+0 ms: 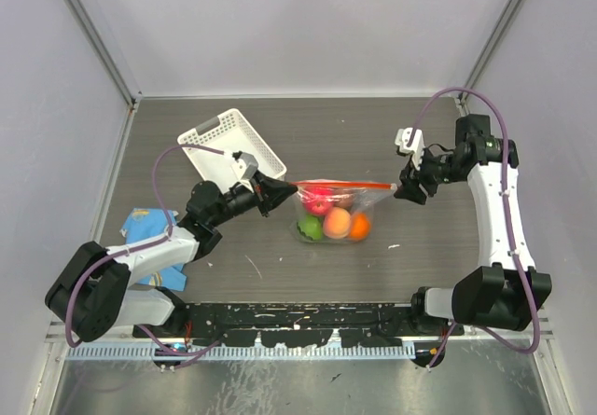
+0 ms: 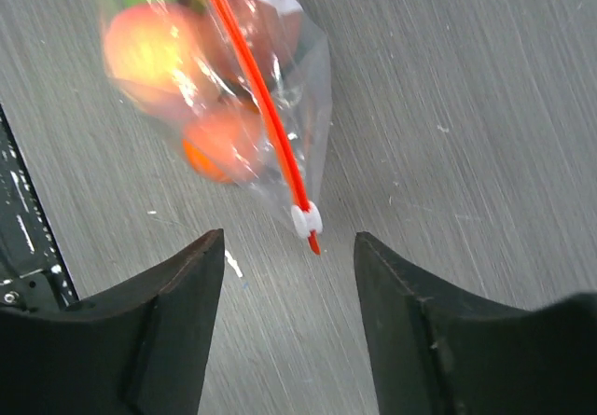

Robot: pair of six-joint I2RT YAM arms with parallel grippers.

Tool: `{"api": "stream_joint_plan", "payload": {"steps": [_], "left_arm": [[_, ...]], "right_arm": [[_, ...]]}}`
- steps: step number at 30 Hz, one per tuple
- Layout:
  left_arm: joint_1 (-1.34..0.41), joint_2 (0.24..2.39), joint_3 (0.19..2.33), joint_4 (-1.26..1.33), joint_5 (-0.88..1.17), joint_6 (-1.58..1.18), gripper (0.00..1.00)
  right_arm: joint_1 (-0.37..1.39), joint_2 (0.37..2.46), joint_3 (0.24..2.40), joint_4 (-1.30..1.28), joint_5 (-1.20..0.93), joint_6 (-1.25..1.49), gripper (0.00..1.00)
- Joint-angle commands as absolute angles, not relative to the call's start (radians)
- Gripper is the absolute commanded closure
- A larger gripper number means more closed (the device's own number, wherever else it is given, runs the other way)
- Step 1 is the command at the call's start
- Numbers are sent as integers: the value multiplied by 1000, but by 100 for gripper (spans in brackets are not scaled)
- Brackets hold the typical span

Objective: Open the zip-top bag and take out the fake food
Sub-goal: Open the zipper of the food storage bag at the center of the board.

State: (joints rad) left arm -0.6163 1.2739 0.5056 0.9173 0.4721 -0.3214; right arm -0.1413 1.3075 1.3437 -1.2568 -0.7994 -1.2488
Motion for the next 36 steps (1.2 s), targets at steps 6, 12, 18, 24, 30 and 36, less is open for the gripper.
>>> {"api": "stream_joint_plan", "payload": {"steps": [6,12,18,24,30,36], "left_arm": [[-610,1295,552,992,574,-324,100],[-610,1294,561,995,596,-351,100],[-611,1284,562,999,602,-374,100],[-611,1284,560,1002,606,-385,100],[-610,1292,559,1018,609,-395,100],[-610,1292,558,1019,610,-399,100]], "right_arm": [[-104,1284,1455,-1385,-1174,-1325,16],[95,1218,1360,-846,-1104,-789,16],[258,1283,1334,-713,-955,-658,23],[337,1299,1301,-666,-875,-629,33],[360,1314,1287,-643,-824,-615,45],[367,1321,1284,-643,-812,-611,52]]}}
